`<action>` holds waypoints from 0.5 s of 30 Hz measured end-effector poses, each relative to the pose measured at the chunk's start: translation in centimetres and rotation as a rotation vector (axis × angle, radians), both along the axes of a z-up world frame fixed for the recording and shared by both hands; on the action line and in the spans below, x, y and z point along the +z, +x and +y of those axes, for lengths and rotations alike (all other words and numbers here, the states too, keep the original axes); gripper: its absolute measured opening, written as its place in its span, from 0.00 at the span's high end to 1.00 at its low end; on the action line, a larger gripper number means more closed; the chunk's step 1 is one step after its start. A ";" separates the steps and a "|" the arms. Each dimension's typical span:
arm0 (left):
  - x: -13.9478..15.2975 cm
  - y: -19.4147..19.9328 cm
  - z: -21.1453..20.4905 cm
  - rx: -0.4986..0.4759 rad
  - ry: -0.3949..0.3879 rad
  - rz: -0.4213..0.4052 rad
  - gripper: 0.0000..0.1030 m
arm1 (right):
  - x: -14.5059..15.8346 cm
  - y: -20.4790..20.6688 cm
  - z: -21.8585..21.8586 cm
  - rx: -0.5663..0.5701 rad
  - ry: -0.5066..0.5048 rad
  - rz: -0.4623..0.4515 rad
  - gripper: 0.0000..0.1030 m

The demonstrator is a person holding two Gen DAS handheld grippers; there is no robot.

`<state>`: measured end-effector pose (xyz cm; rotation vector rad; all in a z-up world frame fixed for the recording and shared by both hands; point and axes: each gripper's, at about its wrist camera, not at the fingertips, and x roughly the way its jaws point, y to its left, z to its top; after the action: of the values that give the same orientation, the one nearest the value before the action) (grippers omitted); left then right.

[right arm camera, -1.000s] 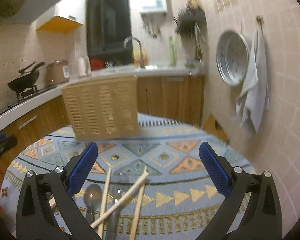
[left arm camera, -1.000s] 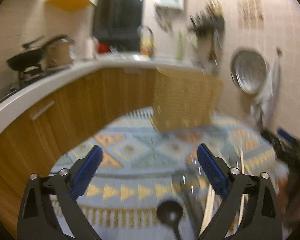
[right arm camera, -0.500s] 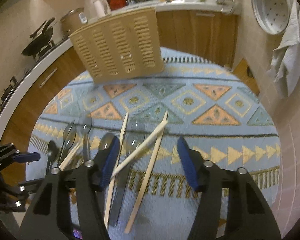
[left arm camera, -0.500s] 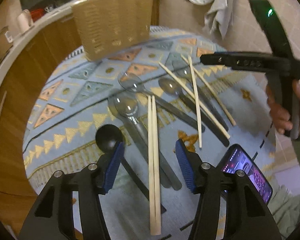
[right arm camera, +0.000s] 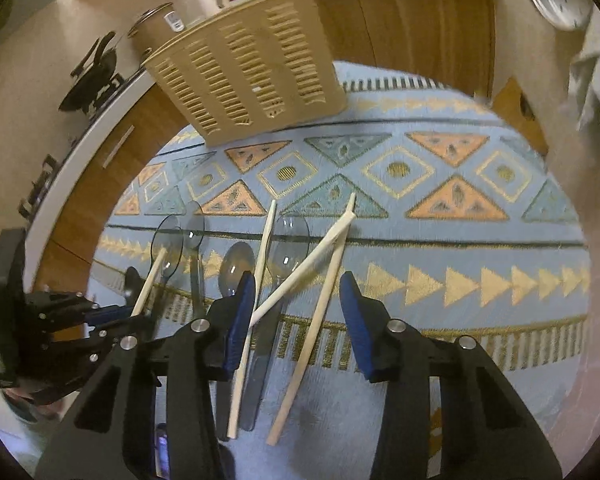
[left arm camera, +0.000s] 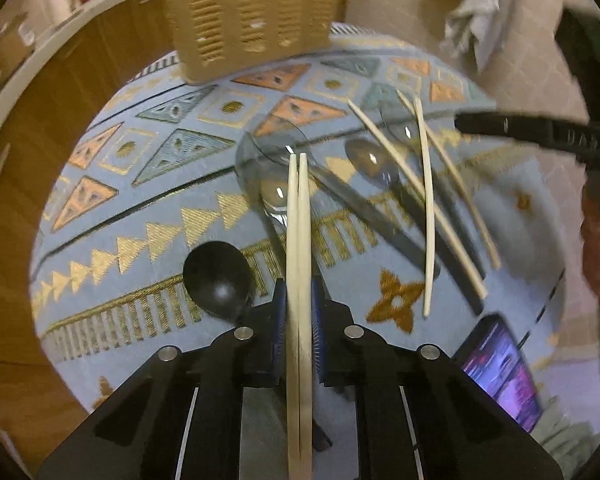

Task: Organize utensils
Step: 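Grasp wooden chopsticks with the left tool while the right tool grasps a chopstick, then lift the held chopsticks with both tools over the beige basket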

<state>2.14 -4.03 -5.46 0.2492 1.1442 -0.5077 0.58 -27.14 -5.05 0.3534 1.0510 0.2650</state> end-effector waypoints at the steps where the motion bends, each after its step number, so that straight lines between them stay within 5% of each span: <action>1: 0.1 0.3 0.5 0.016 -0.033 0.006 0.90 | -0.1 0.2 0.0 0.000 0.006 0.013 0.61; 8: 2.0 2.2 3.4 0.136 -0.232 -0.010 0.90 | -1.2 1.3 1.9 0.042 0.080 0.114 0.63; 15: 2.3 3.3 2.8 0.162 -0.272 -0.044 0.90 | -2.0 2.8 4.2 0.032 -0.025 0.171 0.75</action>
<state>5.48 -1.19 -3.12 -0.0671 1.0294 -0.5049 3.34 -22.93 -7.03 0.3416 1.2279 0.2531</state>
